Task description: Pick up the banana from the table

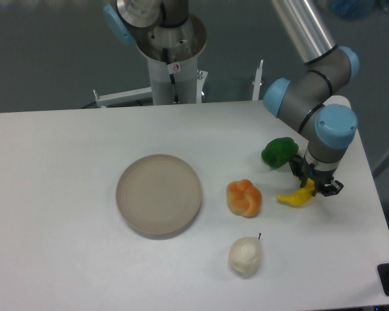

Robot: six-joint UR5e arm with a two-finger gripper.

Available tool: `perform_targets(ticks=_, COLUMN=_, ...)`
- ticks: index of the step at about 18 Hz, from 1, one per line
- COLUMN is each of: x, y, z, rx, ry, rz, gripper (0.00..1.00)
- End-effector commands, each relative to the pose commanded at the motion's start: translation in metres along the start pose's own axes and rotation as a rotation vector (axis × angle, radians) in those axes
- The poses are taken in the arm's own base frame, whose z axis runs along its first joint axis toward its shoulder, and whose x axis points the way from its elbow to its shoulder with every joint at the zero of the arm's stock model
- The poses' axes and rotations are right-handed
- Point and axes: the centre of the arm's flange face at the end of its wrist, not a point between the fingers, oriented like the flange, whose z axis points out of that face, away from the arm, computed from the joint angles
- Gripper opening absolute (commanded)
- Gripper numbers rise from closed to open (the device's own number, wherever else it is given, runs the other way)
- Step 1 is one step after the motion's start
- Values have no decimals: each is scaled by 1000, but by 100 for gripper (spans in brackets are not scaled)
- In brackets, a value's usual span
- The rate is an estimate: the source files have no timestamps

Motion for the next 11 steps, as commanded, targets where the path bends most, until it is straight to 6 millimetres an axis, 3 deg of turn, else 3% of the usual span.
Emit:
perform_targets(ticks=3, x=-2, y=0, z=-3, rx=1, ry=-8, rz=-5, gripper=39)
perform_targets(ticks=4, x=-4, y=0, z=-7, rx=3, ry=-14, rz=-7, gripper=34)
perform_targets(ticks=11, x=-6, y=0, z=-14, rx=2, ry=-24, rz=-8, gripper=33)
